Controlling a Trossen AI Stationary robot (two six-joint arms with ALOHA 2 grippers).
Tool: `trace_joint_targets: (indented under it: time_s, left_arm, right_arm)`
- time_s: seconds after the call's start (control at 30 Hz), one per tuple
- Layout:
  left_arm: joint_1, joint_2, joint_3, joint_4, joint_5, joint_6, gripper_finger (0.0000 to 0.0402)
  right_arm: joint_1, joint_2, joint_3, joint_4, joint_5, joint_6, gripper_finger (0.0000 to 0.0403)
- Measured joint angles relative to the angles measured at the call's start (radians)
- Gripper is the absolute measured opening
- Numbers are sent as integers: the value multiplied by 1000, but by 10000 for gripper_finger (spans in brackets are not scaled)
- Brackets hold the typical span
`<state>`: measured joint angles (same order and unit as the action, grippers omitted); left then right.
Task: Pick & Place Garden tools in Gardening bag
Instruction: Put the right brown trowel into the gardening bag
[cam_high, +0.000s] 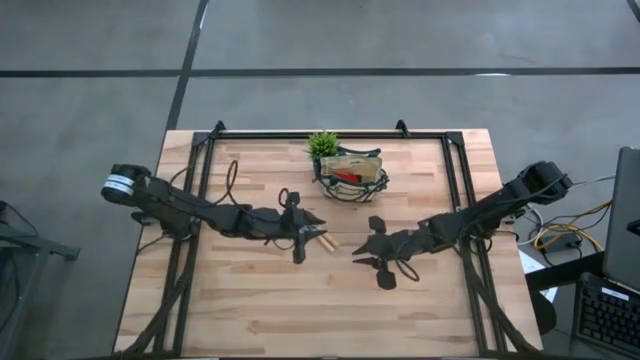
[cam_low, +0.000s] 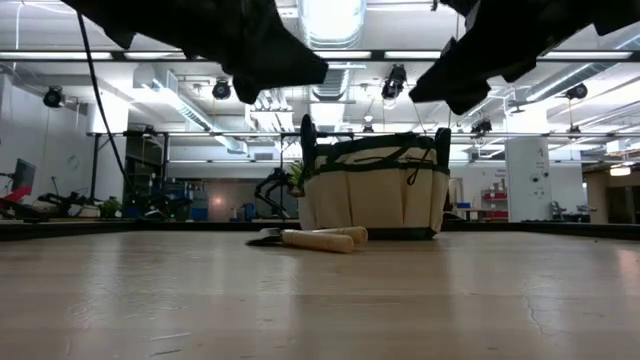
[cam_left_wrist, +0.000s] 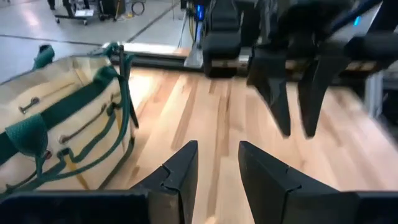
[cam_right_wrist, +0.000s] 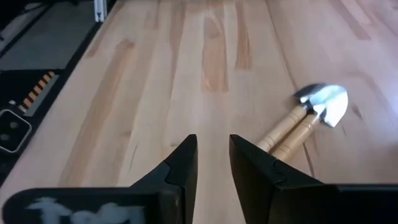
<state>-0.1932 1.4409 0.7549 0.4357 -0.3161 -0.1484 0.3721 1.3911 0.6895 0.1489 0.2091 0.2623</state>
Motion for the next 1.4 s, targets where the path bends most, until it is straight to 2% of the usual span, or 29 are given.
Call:
trace_joint_targets:
  time_s: [0.07,0.17,0.3,0.4,0.6,0.8,1.07,1.4]
  left_arm:
    - [1,9,3,-38,0,12,119]
    - [1,13,2,-4,-1,0,119]
    - [-2,13,2,46,4,-8,119]
    - [-5,13,2,49,5,-19,119]
    - [-6,13,-11,64,8,-45,119]
    - [-6,13,-13,74,8,-45,119]
    - [-6,13,-23,93,3,-46,119]
    - [-6,13,-25,133,2,-46,119]
  right_arm:
    - [-4,20,0,3,6,41,95]
    - [-13,71,0,31,42,114,108]
    - [-21,157,11,74,174,141,129]
    - [-40,212,37,79,209,180,147]
    - [-86,322,87,75,209,209,175]
    - [-129,399,119,71,209,218,185]
    - [-163,442,150,81,135,234,185]
    - [-167,478,152,80,139,244,182]
